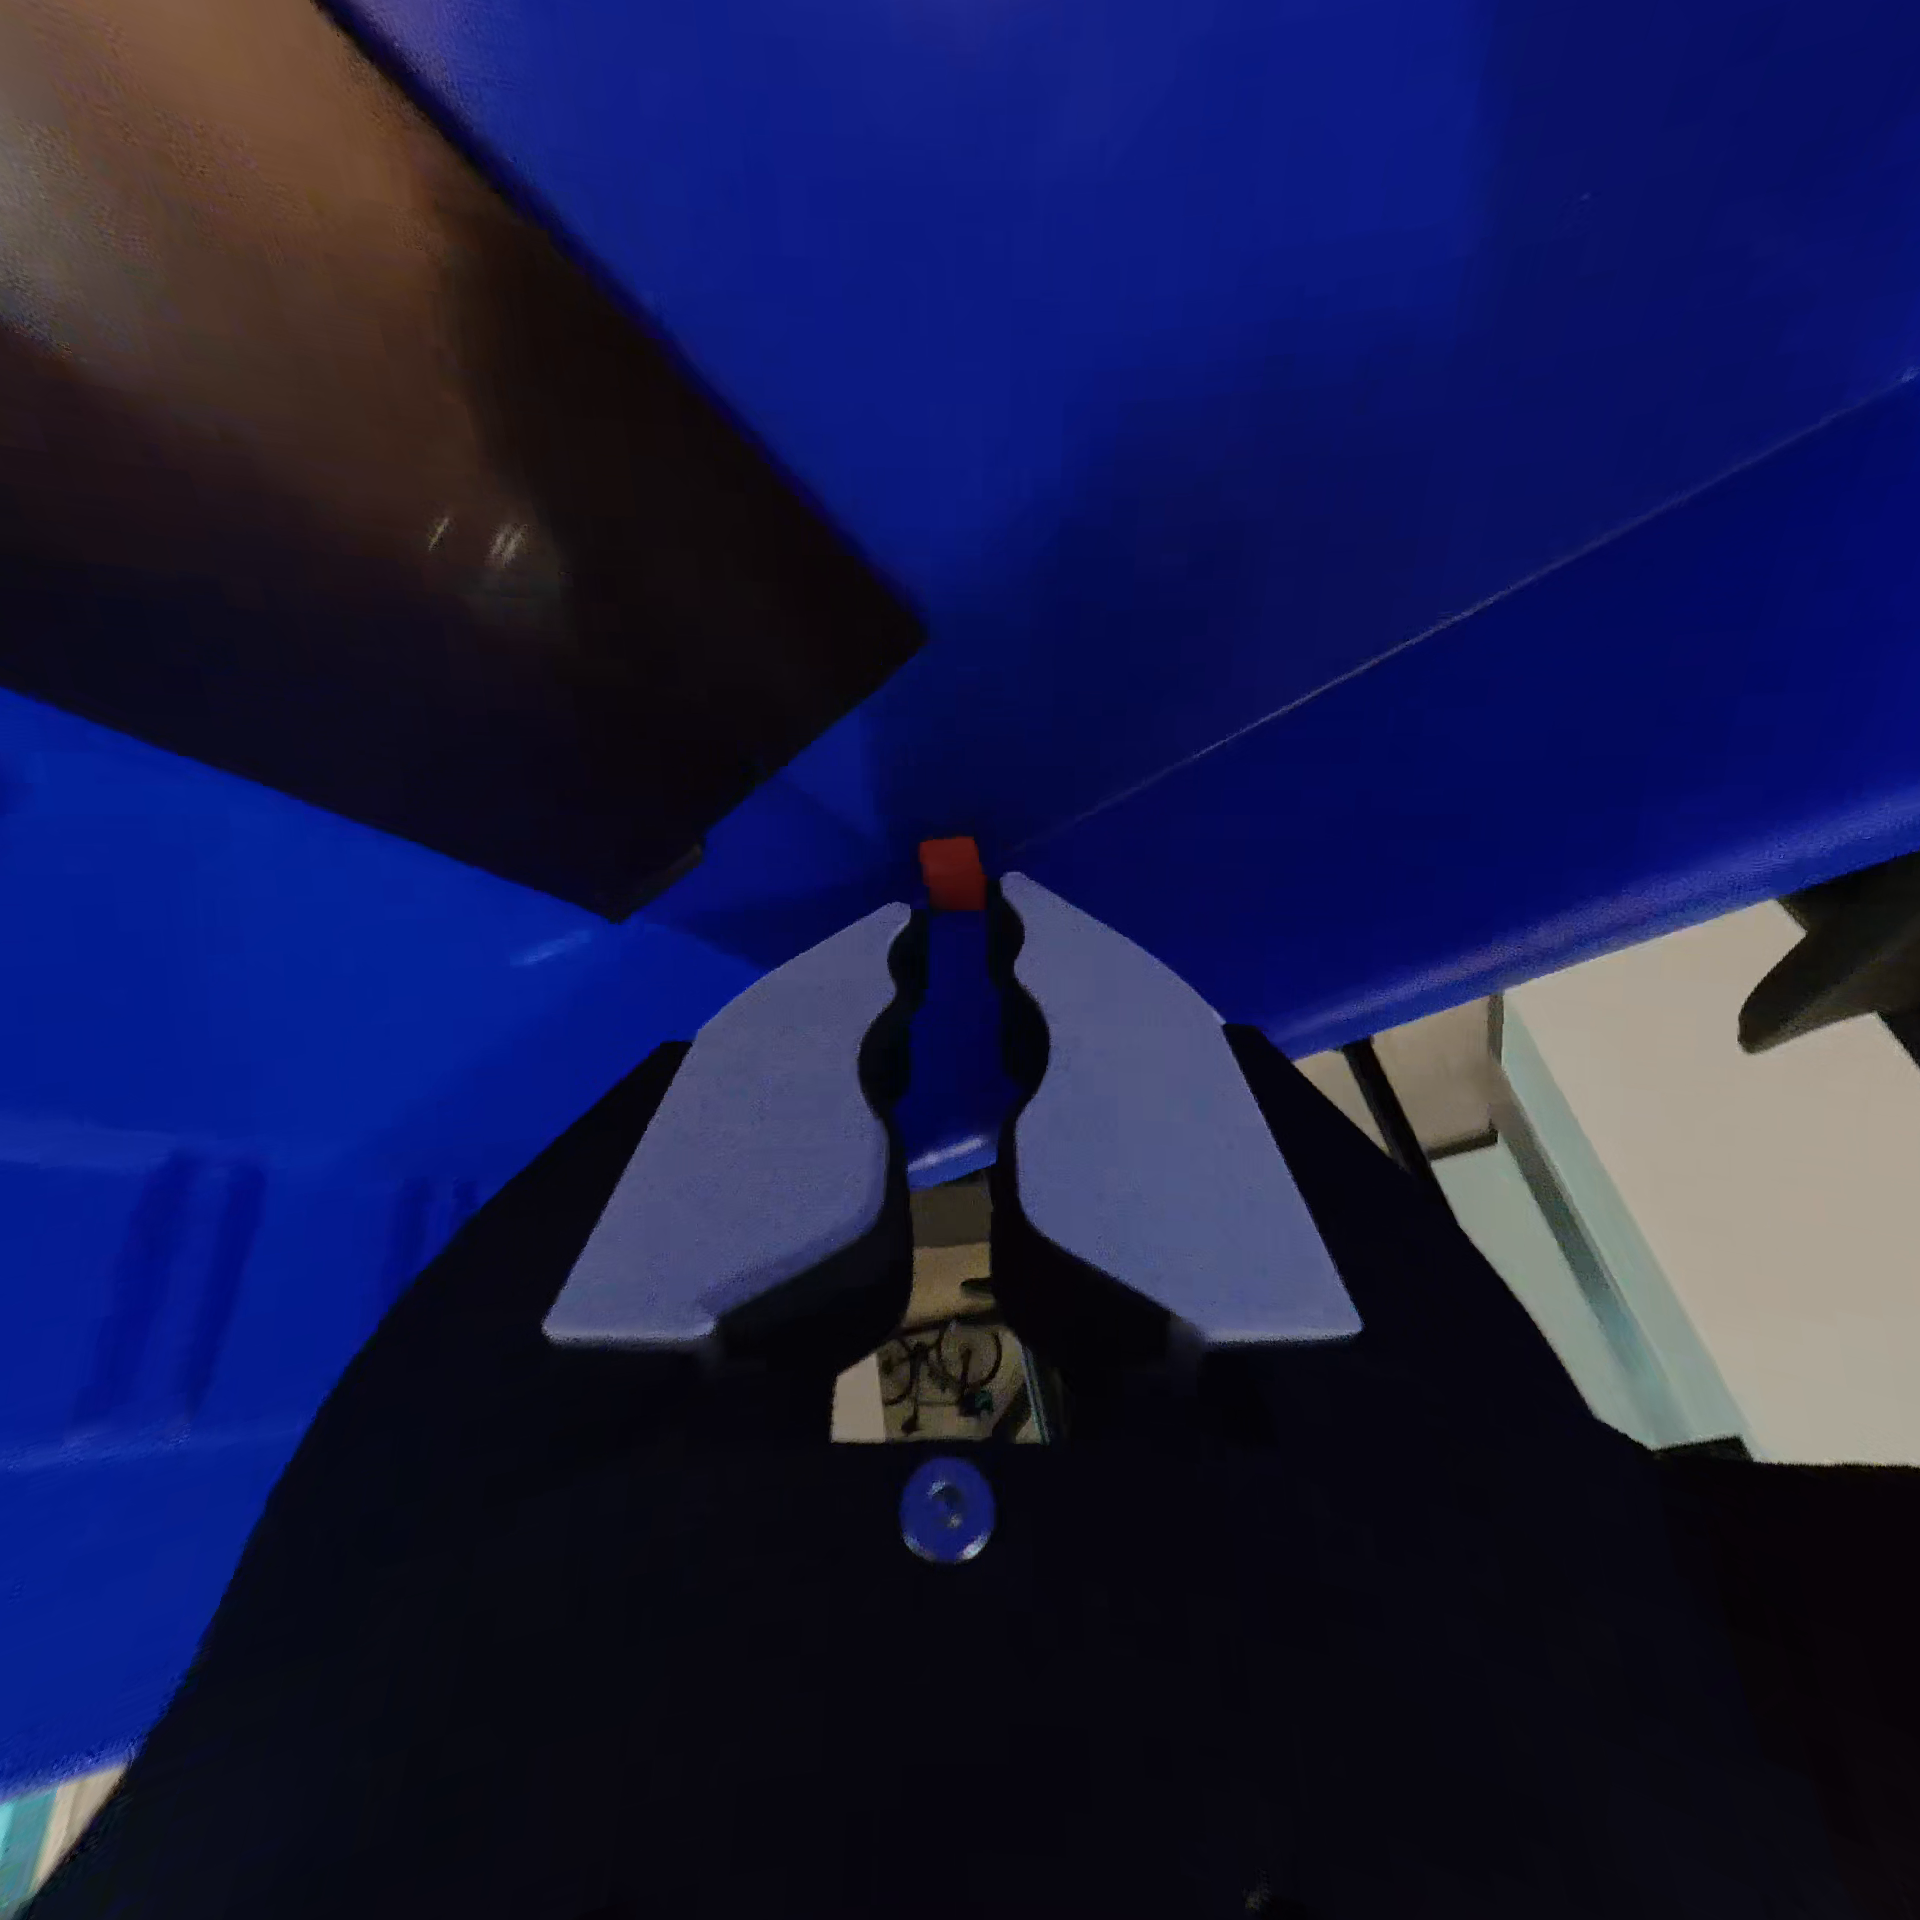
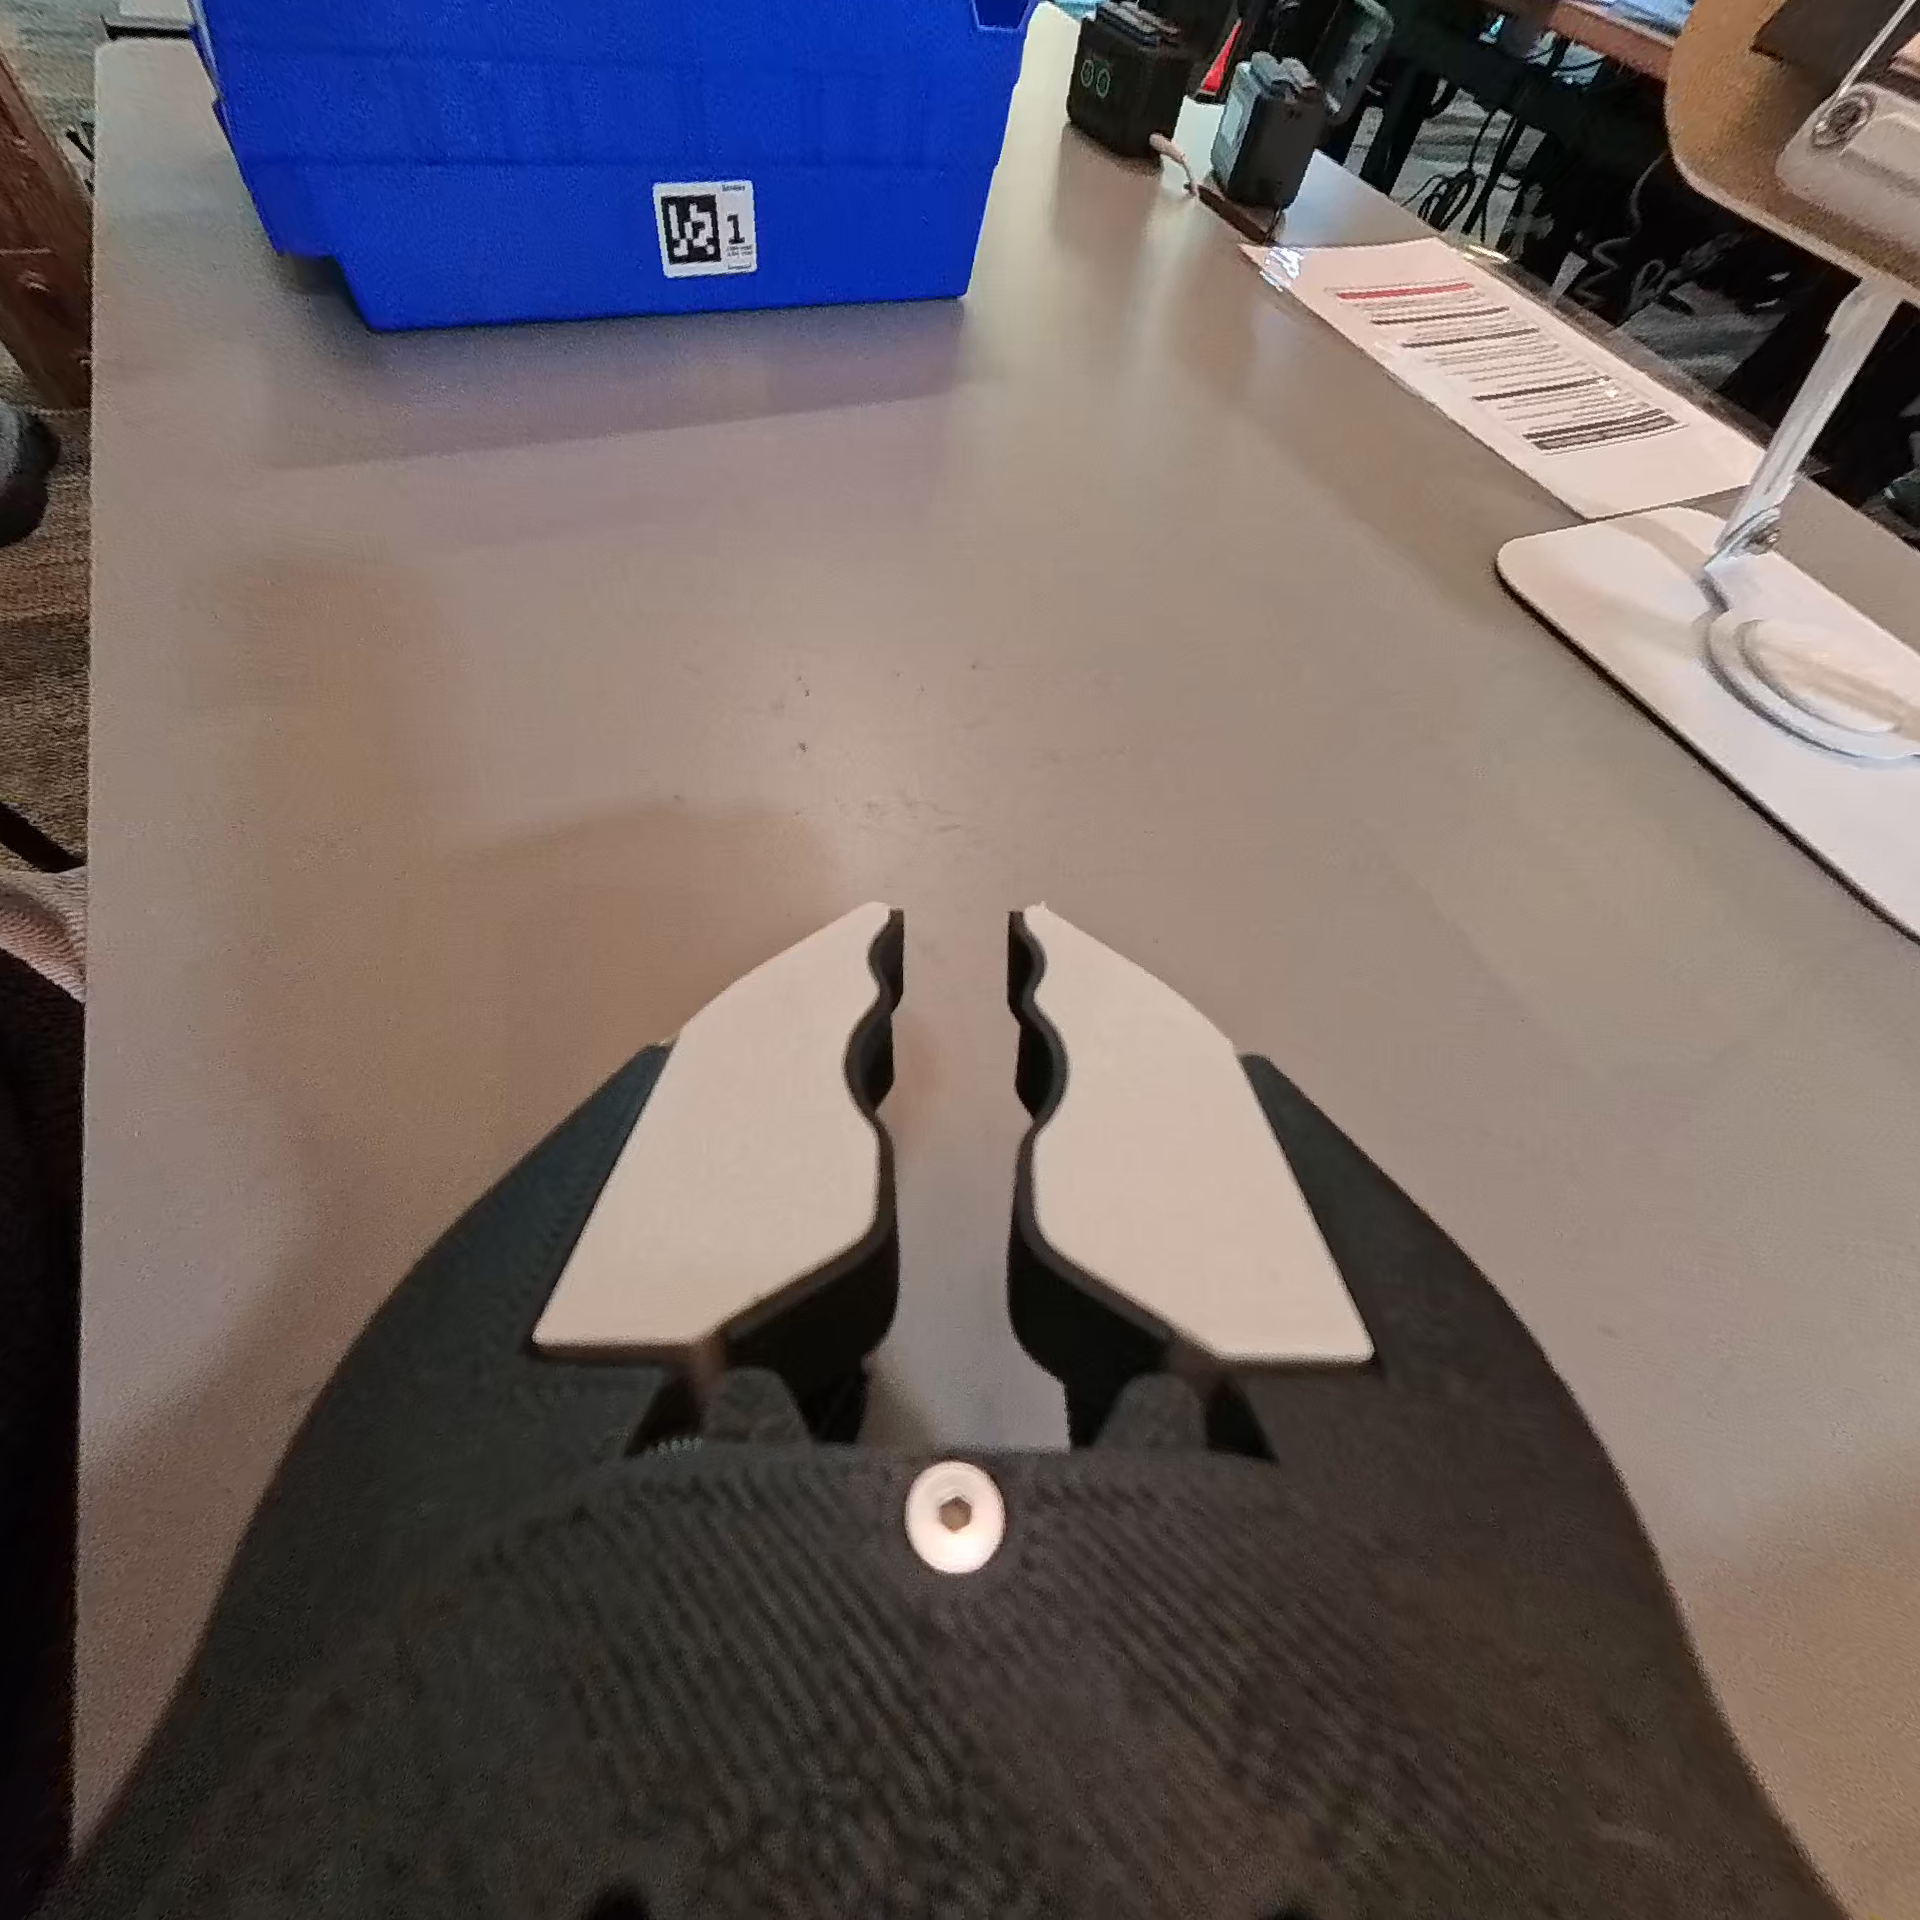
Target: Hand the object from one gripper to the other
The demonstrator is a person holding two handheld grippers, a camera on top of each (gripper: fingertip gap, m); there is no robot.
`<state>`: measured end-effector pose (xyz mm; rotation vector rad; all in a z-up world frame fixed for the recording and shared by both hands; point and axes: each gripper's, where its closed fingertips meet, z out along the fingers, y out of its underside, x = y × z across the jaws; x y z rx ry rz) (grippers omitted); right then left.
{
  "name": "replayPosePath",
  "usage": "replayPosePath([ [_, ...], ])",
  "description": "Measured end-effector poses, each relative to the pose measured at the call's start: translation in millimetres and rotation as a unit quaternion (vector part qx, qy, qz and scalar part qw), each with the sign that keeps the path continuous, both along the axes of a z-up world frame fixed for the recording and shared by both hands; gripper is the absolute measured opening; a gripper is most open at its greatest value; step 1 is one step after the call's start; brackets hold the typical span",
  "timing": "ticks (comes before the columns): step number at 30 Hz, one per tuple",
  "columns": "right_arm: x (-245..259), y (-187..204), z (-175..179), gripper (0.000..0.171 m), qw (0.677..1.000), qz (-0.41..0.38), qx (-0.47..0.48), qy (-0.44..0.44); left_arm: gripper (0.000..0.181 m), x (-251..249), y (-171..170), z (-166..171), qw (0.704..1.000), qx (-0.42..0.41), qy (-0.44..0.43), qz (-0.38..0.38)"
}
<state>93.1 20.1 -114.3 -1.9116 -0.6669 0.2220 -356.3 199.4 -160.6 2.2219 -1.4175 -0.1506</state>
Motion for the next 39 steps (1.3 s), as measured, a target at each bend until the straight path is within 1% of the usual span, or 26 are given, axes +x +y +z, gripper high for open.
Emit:
replayPosePath([
  [3, 1.3, 0.6, 0.7, 0.019, 1.0, -0.003, 0.001, 0.003, 0.012, 0.4, 0.8, 0.1, 1.0, -0.006, 0.001, -0.009],
  [5, 1.0, 1.5, -0.4, 0.019, 1.0, -0.003, 0.0, 0.007, 0.012, 5.6, 4.2, 1.0, 1.0, 0.007, -0.021, -0.003],
  [8, -0.5, 3.1, -3.2, 0.019, 1.0, -0.001, -0.004, 0.009, 0.013, 24.0, 20.8, 9.5, 0.993, 0.065, -0.093, 0.013],
  [10, -1.1, 4.2, -5.0, 0.019, 1.0, -0.001, -0.007, 0.006, 0.013, 43.7, 36.1, 22.9, 0.979, 0.118, -0.165, 0.033],
  [11, -1.0, 4.9, -5.4, 0.018, 1.0, -0.002, -0.007, 0.004, 0.013, 54.8, 44.8, 31.3, 0.967, 0.149, -0.204, 0.043],
  [13, -0.9, 6.4, -5.5, 0.018, 1.0, -0.005, -0.006, 0.002, 0.013, 81.1, 60.1, 51.8, 0.932, 0.212, -0.287, 0.06],
  [16, -0.9, 9.3, -3.5, 0.018, 1.0, -0.01, -0.006, 0.003, 0.012, 125.4, 74.6, 91.8, 0.855, 0.295, -0.418, 0.083],
  [18, -1.8, 11.3, 0.7, 0.018, 1.0, -0.012, -0.003, 0.006, 0.011, 155.7, 71.7, 120.6, 0.8, 0.316, -0.502, 0.093],
  [20, -3.5, 13.7, 5.0, 0.018, 1.0, -0.013, 0.0, 0.011, 0.012, 188.1, 58.2, 146.9, 0.751, 0.309, -0.577, 0.092],
  [22, -5.5, 17.0, 9.1, 0.018, 1.0, -0.014, 0.002, 0.014, 0.011, 224.9, 33.9, 172.8, 0.702, 0.281, -0.649, 0.085],
  [25, -11.8, 23.8, 22.1, 0.018, 1.0, -0.011, 0.012, 0.023, 0.011, 281.9, -20.1, 202.2, 0.63, 0.2, -0.747, 0.07],
  [27, -18.0, 28.5, 35.9, 0.017, 0.999, -0.006, 0.027, 0.036, 0.011, 316.4, -66.5, 204.7, 0.591, 0.116, -0.794, 0.081],
  [28, -20.7, 30.2, 42.4, 0.017, 0.998, -0.004, 0.035, 0.043, 0.011, 330.8, -88.9, 199.8, 0.577, 0.079, -0.808, 0.094],
  [29, -23.3, 31.1, 47.9, 0.017, 0.998, -0.002, 0.043, 0.048, 0.012, 343.0, -110.0, 190.1, 0.571, 0.047, -0.813, 0.104],
  [31, -26.7, 29.5, 53.1, 0.016, 0.997, 0.006, 0.054, 0.053, 0.011, 359.7, -143.9, 162.5, 0.578, 0.009, -0.808, 0.118],
  [32, -27.2, 27.5, 52.2, 0.016, 0.997, 0.01, 0.056, 0.053, 0.012, 364.7, -155.5, 146.7, 0.587, 0.003, -0.8, 0.124],
  [34, -25.9, 22.2, 45.6, 0.015, 0.997, 0.015, 0.054, 0.056, 0.012, 369.4, -175.3, 117.6, 0.614, -0.024, -0.776, 0.139],
  [35, -25.1, 19.1, 41.9, 0.015, 0.997, 0.017, 0.051, 0.063, 0.012, 370.0, -183.9, 107.3, 0.622, -0.041, -0.768, 0.147],
  [37, -24.4, 11.6, 39.4, 0.015, 0.994, 0.026, 0.051, 0.095, 0.011, 371.7, -191.4, 89.5, 0.634, -0.046, -0.755, 0.164],
  [39, -26.5, 1.3, 44.8, 0.015, 0.988, 0.052, 0.058, 0.136, 0.011, 374.8, -196.4, 80.6, 0.64, -0.054, -0.749, 0.163],
])
